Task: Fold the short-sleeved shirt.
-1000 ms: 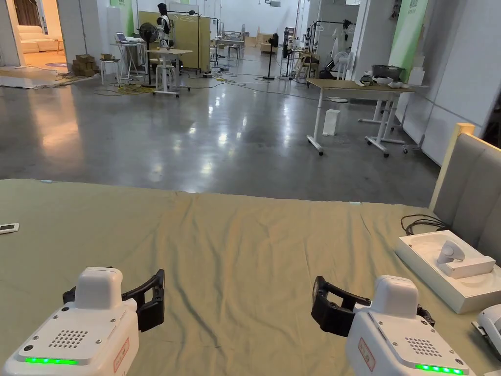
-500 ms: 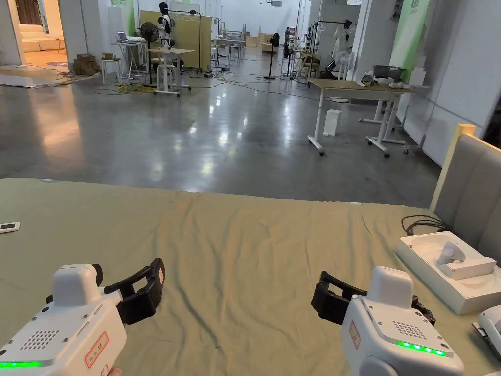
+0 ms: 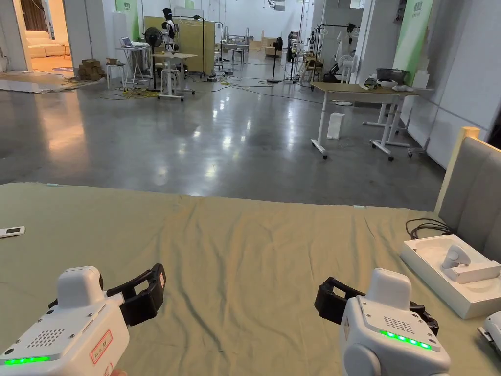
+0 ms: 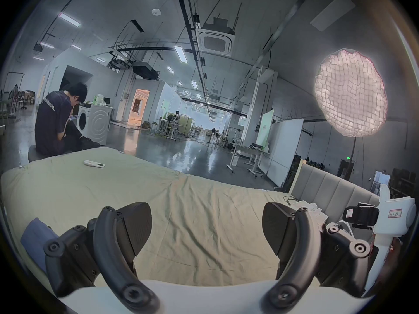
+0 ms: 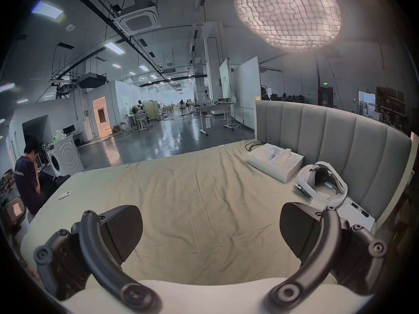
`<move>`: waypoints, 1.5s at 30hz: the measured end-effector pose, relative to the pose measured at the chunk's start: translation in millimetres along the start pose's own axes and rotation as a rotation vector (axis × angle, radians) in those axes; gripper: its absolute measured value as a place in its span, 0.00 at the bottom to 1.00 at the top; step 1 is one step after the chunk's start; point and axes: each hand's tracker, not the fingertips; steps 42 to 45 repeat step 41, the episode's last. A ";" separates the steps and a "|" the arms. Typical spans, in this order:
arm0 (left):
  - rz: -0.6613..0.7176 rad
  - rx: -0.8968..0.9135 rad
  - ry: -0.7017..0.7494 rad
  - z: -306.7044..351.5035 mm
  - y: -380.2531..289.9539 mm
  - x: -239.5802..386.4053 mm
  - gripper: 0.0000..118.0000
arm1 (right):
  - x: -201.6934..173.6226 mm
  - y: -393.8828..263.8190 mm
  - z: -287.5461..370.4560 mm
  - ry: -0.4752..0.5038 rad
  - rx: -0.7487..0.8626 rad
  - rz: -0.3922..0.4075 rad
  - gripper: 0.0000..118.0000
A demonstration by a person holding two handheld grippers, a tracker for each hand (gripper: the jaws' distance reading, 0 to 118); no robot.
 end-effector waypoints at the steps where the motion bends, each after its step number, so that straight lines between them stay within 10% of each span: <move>1: -0.001 0.006 0.003 -0.1 -0.7 0.2 0.88 | 0.6 -0.9 -0.9 0.004 0.000 0.001 1.00; 9: -0.068 0.000 0.036 0.3 -0.5 5.4 0.88 | -1.2 -5.2 2.4 0.017 0.029 0.039 0.95; 24: -0.262 0.049 0.145 9.2 2.2 14.2 0.88 | 26.6 1.6 -10.4 0.250 -0.066 -0.143 0.97; 45: -0.287 0.032 0.129 3.5 1.0 17.4 0.88 | 12.7 -10.8 4.5 0.140 0.176 0.078 1.00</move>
